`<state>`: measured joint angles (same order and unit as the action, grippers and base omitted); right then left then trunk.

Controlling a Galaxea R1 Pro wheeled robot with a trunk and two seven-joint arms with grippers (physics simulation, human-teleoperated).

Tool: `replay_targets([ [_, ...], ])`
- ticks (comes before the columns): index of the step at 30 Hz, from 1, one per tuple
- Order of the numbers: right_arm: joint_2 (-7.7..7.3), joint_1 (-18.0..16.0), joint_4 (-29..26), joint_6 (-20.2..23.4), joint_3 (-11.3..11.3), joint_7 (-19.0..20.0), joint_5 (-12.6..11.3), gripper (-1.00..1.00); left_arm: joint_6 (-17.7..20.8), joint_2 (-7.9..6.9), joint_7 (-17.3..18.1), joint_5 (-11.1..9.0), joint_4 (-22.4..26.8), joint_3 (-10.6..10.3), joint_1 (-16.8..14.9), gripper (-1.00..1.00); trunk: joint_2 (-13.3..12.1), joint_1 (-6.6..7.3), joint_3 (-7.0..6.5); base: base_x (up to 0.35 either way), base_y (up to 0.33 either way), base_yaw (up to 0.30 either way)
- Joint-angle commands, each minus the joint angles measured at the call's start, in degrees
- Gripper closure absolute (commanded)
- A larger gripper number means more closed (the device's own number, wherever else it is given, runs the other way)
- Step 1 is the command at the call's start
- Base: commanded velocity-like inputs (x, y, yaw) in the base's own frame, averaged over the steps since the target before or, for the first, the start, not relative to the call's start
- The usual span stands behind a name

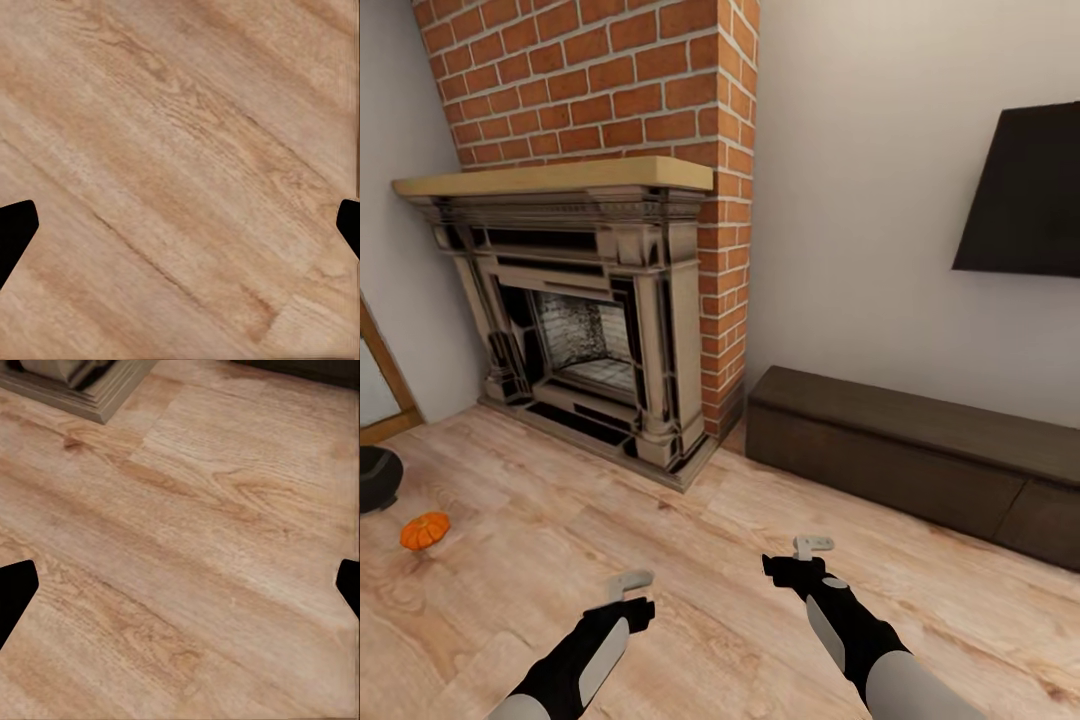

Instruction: Place each of the two pumpkins and all three candles from the living room inside a cabinet in the living room (use any cabinet), then make sure every cabinet is closed, and position the cauldron so it is next to a table in the living room.

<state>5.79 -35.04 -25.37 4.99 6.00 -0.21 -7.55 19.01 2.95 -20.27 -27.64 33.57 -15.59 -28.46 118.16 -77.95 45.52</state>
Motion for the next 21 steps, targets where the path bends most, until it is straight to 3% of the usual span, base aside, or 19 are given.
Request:
replay_targets([
  [1, -0.03, 0.0, -0.1, 0.2, 0.3, 0.0, -0.6, -1.0, 0.2, -0.06, -0.5, -0.5, 0.0, -0.3, 0.0, -1.0, 0.0, 0.0, 0.06, 0.056, 0.0, -0.289],
  [7, -0.03, 0.0, 0.0, 0.2, 0.2, 0.0, -0.6, -1.0, 0.2, -0.05, -0.5, -0.6, -0.2, -0.3, 0.0, -1.0, 0.0, 0.0, 0.06, 0.014, 0.058, -0.289],
  [14, -0.04, 0.0, 0.0, 0.2, 0.2, -0.1, -0.6, -1.0, 0.2, -0.05, -0.5, -0.7, -0.2, -0.2, 0.0, -1.0, 0.0, 0.0, -0.03, 0.013, 0.256, -0.289],
  [21, 0.0, 0.0, 0.0, 0.2, 0.2, -0.1, -0.6, -1.0, 0.2, -0.05, -0.5, -0.6, -0.3, -0.3, 0.0, -1.0, 0.0, 0.0, -0.18, 0.188, 0.251, -0.289],
])
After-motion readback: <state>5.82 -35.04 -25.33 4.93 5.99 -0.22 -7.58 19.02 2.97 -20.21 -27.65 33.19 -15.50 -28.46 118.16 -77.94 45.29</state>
